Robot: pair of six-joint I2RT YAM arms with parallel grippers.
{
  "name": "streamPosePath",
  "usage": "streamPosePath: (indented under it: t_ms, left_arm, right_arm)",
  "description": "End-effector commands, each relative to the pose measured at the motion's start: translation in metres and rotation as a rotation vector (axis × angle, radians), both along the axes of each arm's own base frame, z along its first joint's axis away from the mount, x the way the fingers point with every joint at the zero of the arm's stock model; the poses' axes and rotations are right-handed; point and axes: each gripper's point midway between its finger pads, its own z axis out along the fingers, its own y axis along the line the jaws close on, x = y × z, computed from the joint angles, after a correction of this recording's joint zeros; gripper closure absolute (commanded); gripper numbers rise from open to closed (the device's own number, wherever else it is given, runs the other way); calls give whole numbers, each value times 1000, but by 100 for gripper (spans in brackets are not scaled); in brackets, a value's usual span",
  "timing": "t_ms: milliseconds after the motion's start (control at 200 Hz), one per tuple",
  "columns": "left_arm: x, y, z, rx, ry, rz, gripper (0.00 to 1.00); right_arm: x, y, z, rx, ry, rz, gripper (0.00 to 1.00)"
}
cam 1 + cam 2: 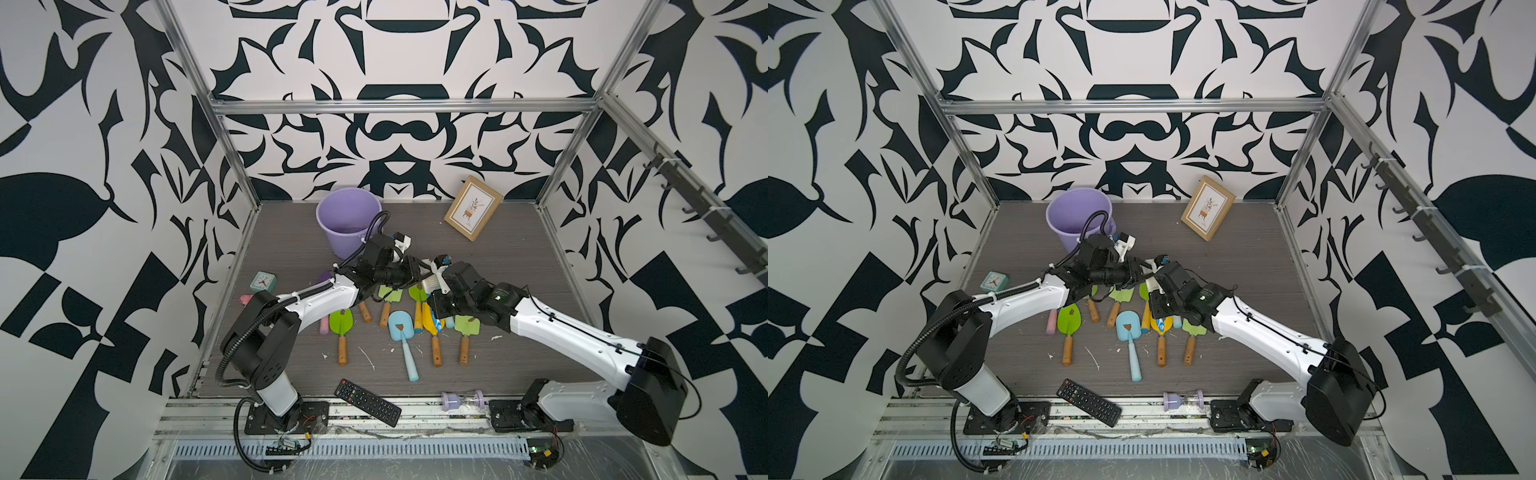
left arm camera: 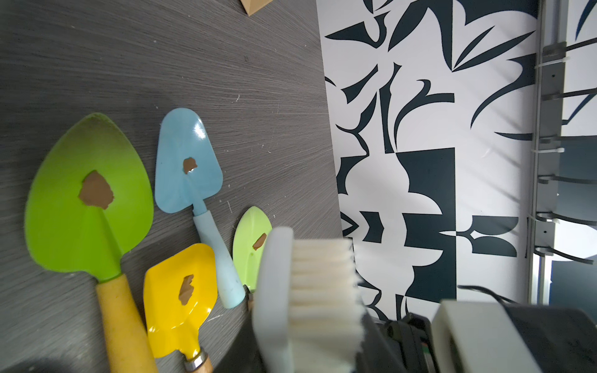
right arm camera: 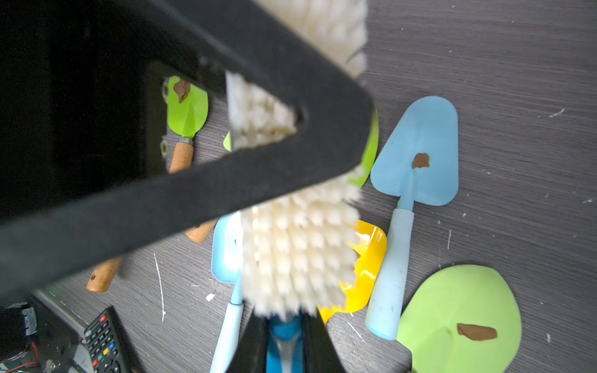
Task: Brush the soil off the hand trowel and place it into the bucket
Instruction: Pick up the brush from the center of the board.
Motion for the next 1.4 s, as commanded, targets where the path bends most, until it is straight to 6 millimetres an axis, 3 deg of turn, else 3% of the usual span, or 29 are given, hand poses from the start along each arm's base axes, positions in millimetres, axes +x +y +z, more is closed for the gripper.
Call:
streamPosePath:
  t_ms: [0, 50, 310, 425, 600, 730, 930, 1165, 1395]
  left_arm:
    - [-2, -1, 5, -1, -18, -46, 100]
    - [-1, -1, 8, -3, -30, -51, 100]
    - [5, -1, 19, -48, -70, -80, 100]
    - [10, 5, 26, -111, -46, -95, 100]
    - [24, 26, 74, -376, -97, -111, 100]
    - [31, 33, 109, -560, -118, -117, 100]
    - [41, 32, 114, -676, -85, -127, 100]
    - [28, 37, 124, -661, -147, -147, 100]
    - [20, 39, 139, -676, -206, -181, 100]
  right_arm:
    - [15, 22, 41, 111, -113, 35, 100]
    - [16, 22, 43, 114, -118, 37, 98]
    - [21, 16, 60, 219, -90, 55, 51]
    - [24, 3, 71, 338, -48, 37, 39]
    - [27, -24, 112, 711, -35, 8, 41]
    - [23, -20, 124, 910, 11, 32, 49]
    - [22, -21, 128, 1047, 12, 27, 50]
    - [29, -26, 133, 1093, 16, 23, 48]
    - [32, -22, 143, 1291, 50, 90, 51]
